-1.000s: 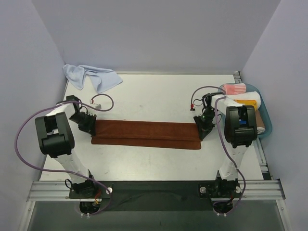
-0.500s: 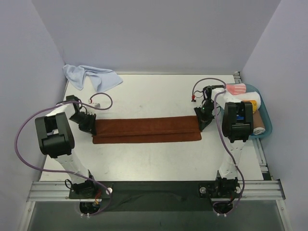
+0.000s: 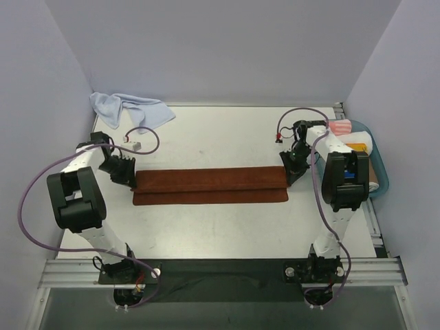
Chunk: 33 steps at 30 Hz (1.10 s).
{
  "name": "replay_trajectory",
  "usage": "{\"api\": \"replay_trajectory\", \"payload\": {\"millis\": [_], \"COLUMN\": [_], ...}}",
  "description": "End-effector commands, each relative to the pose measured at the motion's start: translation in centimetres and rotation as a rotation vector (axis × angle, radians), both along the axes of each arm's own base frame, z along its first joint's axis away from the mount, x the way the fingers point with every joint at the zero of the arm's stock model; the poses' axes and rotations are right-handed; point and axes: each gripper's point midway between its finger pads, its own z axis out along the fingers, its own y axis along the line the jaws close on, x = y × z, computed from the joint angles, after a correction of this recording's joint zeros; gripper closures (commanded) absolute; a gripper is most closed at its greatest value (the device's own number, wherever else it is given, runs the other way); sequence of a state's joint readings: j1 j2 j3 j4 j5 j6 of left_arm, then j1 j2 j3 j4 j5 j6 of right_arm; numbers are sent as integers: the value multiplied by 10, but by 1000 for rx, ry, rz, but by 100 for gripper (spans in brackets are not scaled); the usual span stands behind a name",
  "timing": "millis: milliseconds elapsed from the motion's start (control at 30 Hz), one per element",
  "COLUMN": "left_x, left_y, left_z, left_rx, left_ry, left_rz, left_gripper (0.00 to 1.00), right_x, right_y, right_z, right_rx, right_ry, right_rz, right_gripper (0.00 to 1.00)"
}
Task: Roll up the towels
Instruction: Fold the towel
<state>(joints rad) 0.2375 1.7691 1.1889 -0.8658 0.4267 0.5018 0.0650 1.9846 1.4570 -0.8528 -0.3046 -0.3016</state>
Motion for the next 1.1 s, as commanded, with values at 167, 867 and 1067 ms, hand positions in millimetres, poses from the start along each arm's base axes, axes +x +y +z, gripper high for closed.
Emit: {"api": "replay_trajectory", "payload": {"millis": [167, 867, 1067], "left_x": [-8, -27, -43], "left_y": [4, 1, 1], "left_z": [28, -1, 19], "left_rx": [34, 30, 21], "left_ry": [-70, -27, -89], "left_rz": [-25, -91, -133], "left_gripper": [100, 82, 66], "right_x": [-38, -70, -88], "right_y": [-6, -6, -9], "right_z": [10, -2, 11], "right_rx": [1, 25, 37], "right_ry": [71, 101, 65], "right_rz": [28, 119, 203], "right_gripper": [100, 90, 74]}}
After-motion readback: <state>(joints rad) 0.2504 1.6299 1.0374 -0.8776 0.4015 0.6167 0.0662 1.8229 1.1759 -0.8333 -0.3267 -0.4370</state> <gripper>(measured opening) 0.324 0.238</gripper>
